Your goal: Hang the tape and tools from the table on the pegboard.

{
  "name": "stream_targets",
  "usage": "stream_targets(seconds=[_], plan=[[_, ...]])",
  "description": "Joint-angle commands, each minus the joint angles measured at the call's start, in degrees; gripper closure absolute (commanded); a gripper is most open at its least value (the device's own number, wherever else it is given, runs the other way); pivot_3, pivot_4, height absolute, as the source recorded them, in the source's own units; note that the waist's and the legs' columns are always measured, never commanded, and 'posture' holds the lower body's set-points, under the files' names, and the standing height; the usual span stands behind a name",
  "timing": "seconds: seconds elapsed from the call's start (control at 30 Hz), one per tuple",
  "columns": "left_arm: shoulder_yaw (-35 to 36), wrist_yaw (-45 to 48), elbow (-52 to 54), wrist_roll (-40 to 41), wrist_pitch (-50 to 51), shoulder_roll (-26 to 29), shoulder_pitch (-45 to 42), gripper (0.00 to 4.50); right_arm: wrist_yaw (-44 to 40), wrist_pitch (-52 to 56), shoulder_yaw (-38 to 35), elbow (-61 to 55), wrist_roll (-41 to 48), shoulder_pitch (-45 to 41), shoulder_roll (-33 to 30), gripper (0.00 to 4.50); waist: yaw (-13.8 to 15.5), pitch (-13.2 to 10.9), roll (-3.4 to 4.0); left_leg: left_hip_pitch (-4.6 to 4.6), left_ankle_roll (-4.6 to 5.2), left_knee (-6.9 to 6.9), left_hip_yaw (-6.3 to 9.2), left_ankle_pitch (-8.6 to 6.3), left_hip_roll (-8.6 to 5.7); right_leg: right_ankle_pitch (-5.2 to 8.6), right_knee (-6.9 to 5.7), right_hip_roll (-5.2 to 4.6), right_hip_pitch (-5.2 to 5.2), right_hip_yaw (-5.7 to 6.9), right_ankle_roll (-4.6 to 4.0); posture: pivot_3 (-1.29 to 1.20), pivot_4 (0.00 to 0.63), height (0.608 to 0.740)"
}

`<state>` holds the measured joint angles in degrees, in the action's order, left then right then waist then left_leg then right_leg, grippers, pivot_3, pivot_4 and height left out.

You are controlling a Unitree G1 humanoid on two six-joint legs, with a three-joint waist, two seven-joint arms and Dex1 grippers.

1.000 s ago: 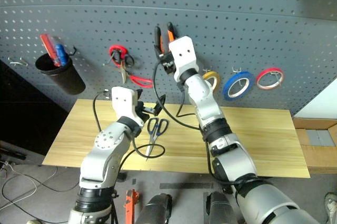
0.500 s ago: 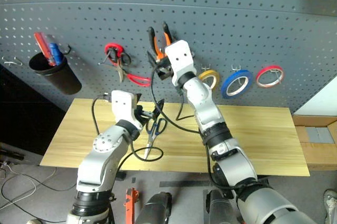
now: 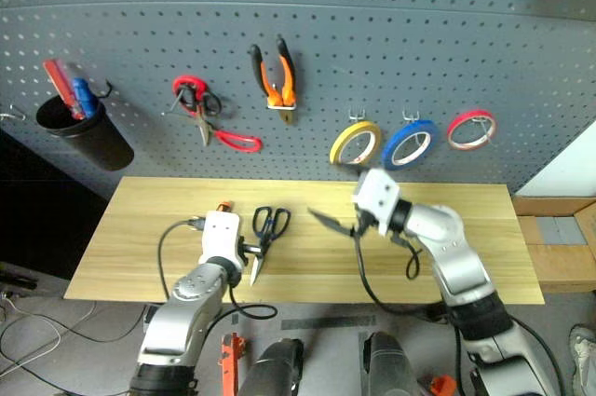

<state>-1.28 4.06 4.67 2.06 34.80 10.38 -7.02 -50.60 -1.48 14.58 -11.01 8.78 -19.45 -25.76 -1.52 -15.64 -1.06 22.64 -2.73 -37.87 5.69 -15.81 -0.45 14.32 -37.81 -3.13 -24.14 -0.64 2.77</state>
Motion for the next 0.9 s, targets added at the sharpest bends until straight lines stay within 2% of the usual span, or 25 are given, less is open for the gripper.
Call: stream_targets(seconds=[0.03, 0.23, 0.4, 0.53, 0.63, 0.83, 0.9], plan=[[0.4, -0.2, -3.7, -0.8, 0.8, 0.0, -0.4, 0.00, -3.5, -4.7, 2.2, -2.9, 0.6, 2.9, -1.0, 0.03, -0.4, -0.2, -0.08, -0.02, 0.00, 0.01, 0.02, 0.00, 0.01, 0.00, 0.00, 0.01, 0.02, 0.02, 0.00, -0.02, 0.315, 0.740], [-1.2, 0.0, -6.8, -3.0, 2.6, 2.0, -0.4, 0.00, -8.7, -13.4, 5.9, 0.5, -0.9, 6.4, -2.6, 0.03, -0.8, -0.8, -0.23, -0.11, -0.01, 0.00, -0.01, 0.00, 0.02, 0.00, -0.09, 0.01, 0.04, -0.03, 0.01, -0.02, 0.327, 0.740], [-2.6, 1.3, -7.2, -3.9, 6.5, 3.7, 0.2, 0.00, -9.3, -17.4, 6.9, 3.5, -2.1, 7.2, -2.9, 0.03, -0.9, -0.9, -0.22, -0.23, -0.01, 0.00, -0.05, 0.00, 0.00, 0.01, -0.09, -0.01, 0.11, -0.10, 0.02, -0.03, 0.332, 0.740], [-2.9, 1.9, -6.2, -4.1, 9.2, 4.6, 0.5, 0.91, -8.6, -17.5, 6.8, 4.1, -2.2, 6.9, -2.3, 0.00, -1.0, -1.0, -0.12, -0.40, -0.01, 0.04, -0.09, 0.00, 0.01, 0.03, -0.11, 0.00, 0.21, -0.14, 0.05, -0.03, 0.334, 0.740], [-2.6, 2.0, -5.6, -3.8, 10.2, 4.7, 0.6, 1.96, -8.0, -16.9, 6.8, 4.1, -2.4, 6.3, -1.6, 0.00, -1.1, -1.2, -0.08, -0.74, -0.02, 0.11, -0.10, -0.01, 0.02, 0.10, -0.09, 0.00, 0.49, -0.16, 0.15, -0.03, 0.333, 0.740], [-1.9, 1.9, -6.0, -3.4, 10.3, 4.3, 0.0, 3.93, -7.4, -17.4, 6.7, 4.8, -2.9, 5.5, -0.9, 0.00, -1.1, -1.2, -0.04, -0.85, -0.02, 0.10, -0.06, -0.01, 0.02, 0.22, -0.05, 0.00, 0.63, -0.15, 0.35, -0.02, 0.331, 0.740], [-1.7, 1.7, -6.4, -3.5, 10.2, 4.2, -0.4, 4.00, -7.7, -17.7, 6.7, 5.2, -2.8, 5.4, -1.0, 0.00, -1.1, -1.2, -0.04, -0.85, -0.02, 0.10, -0.05, -0.01, 0.02, 0.22, -0.05, 0.00, 0.63, -0.15, 0.35, -0.02, 0.329, 0.740]])
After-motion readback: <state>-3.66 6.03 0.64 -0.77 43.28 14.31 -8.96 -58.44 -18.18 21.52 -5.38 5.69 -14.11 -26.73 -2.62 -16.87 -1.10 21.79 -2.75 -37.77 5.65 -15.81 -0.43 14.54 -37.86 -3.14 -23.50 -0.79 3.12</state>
